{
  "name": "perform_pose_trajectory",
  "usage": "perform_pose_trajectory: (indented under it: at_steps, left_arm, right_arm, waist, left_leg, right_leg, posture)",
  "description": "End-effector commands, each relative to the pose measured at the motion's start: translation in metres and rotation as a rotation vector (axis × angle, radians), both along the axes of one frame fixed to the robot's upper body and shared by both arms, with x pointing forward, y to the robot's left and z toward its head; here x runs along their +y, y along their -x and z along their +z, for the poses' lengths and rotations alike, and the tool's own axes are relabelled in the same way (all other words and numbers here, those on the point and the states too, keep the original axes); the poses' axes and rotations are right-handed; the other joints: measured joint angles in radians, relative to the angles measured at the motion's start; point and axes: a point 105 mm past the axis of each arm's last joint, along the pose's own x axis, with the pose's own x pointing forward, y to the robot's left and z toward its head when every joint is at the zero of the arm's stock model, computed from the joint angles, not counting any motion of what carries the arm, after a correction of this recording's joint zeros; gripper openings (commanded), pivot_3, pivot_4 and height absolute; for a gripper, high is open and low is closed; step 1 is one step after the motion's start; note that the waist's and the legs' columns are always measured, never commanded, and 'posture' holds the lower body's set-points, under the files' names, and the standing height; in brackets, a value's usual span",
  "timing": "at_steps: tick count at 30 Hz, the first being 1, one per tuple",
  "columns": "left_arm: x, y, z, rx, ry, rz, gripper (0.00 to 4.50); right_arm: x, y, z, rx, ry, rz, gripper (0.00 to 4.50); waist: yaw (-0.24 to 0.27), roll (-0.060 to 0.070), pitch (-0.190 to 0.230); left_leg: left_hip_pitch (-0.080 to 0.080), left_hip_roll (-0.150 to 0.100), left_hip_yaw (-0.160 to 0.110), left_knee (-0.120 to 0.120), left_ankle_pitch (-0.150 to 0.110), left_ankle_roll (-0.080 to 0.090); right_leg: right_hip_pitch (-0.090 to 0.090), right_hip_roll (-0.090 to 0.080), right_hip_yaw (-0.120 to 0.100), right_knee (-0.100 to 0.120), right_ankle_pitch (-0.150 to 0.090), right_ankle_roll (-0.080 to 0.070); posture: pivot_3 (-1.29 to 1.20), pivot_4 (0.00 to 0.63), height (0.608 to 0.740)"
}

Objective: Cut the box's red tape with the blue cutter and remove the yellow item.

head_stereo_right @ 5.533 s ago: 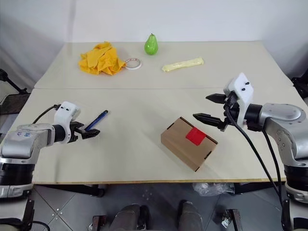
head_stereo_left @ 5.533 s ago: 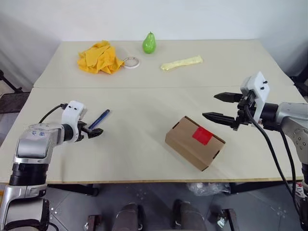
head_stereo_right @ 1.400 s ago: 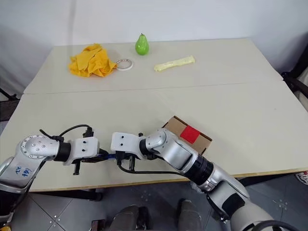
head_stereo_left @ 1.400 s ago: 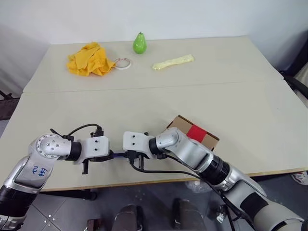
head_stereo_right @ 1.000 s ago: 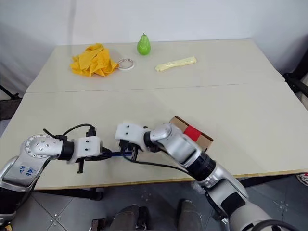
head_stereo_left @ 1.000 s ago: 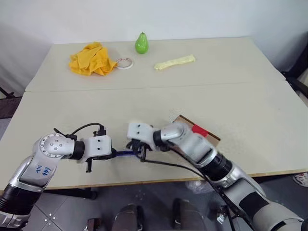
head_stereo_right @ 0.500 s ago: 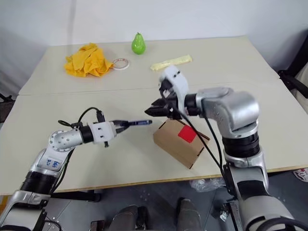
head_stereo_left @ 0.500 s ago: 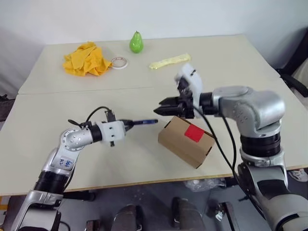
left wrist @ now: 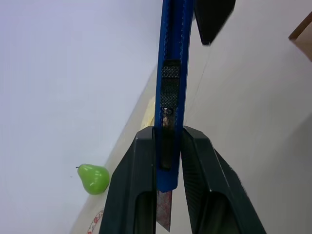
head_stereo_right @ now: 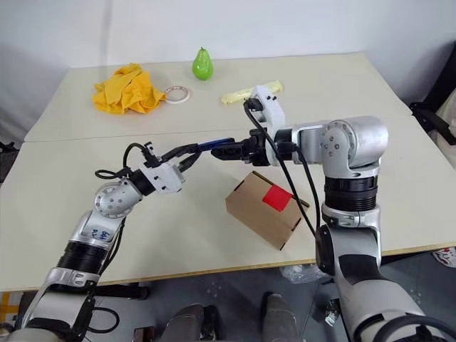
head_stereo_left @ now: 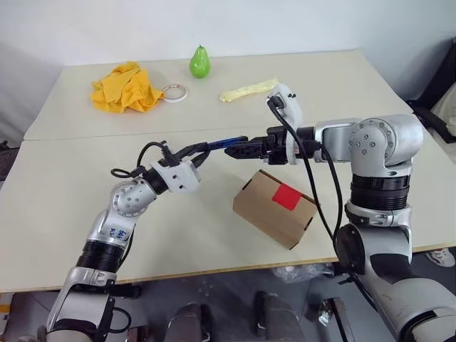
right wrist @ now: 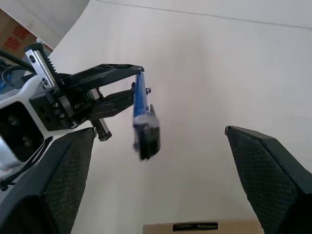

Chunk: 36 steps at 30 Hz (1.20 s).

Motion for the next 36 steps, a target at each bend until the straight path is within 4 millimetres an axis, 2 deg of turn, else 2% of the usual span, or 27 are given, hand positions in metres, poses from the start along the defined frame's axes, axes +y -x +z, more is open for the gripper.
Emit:
perform_pose_trajectory:
  at_steps: [1,8,11,22,31,35,36]
  left_arm:
    - [-0.004,0.004,0.009,-0.025,0.009,-0.027,0.42]
    - [-0.003,0.006,0.009,-0.014,0.016,-0.020,0.42]
    - [-0.003,0.006,0.010,-0.017,0.016,-0.015,0.42]
    - [-0.005,0.009,0.009,-0.007,0.016,-0.019,0.42]
    - [-0.006,0.010,0.001,0.036,0.006,-0.031,0.42]
    - [0.013,-0.004,-0.010,0.189,0.057,0.071,0.42]
    - [0.021,-0.007,-0.012,0.233,0.083,0.097,0.76]
  right_arm:
    - [0.007,0.000,0.016,-0.061,-0.025,0.042,4.44]
    - [0.012,-0.002,0.017,-0.077,-0.012,0.093,4.44]
    - [0.013,0.000,0.017,-0.079,-0.012,0.115,3.87]
    - [0.014,-0.001,0.020,-0.089,-0.028,0.122,0.19]
    - [0.012,-0.001,0.024,-0.104,-0.045,0.118,0.17]
    - [0.005,-0.002,0.028,-0.134,-0.036,0.098,0.17]
    - [0.003,-0.002,0.030,-0.144,-0.034,0.091,0.17]
  waist:
    - [0.000,0.000,0.000]
    - [-0.003,0.000,0.000]
    - [-0.002,0.000,0.000]
    - [-0.001,0.000,0.000]
    - [-0.001,0.000,0.000]
    - [-0.001,0.000,0.000]
    - [0.000,0.000,0.000]
  left_leg:
    - [0.000,0.000,0.000,0.000,0.000,0.000]
    - [0.000,0.000,0.000,0.000,0.000,0.000]
    - [0.000,0.000,0.000,0.000,0.000,0.000]
    - [0.000,0.000,0.000,0.000,0.000,0.000]
    - [0.000,0.000,0.000,0.000,0.000,0.000]
    - [0.000,0.000,0.000,0.000,0.000,0.000]
    - [0.000,0.000,0.000,0.000,0.000,0.000]
  right_leg:
    - [0.000,0.000,0.000,0.000,0.000,0.000]
    - [0.000,0.000,0.000,0.000,0.000,0.000]
    - [0.000,0.000,0.000,0.000,0.000,0.000]
    - [0.000,0.000,0.000,0.000,0.000,0.000]
    - [0.000,0.000,0.000,0.000,0.000,0.000]
    - [0.000,0.000,0.000,0.000,0.000,0.000]
    - [0.000,0.000,0.000,0.000,0.000,0.000]
  posture:
    - [0.00,0.150,0.740]
    - [0.00,0.150,0.740]
    - [0.00,0.150,0.740]
    - [0.00,0.150,0.740]
    - [0.00,0.150,0.740]
    - [0.00,0.150,0.740]
    - [0.00,0.150,0.740]
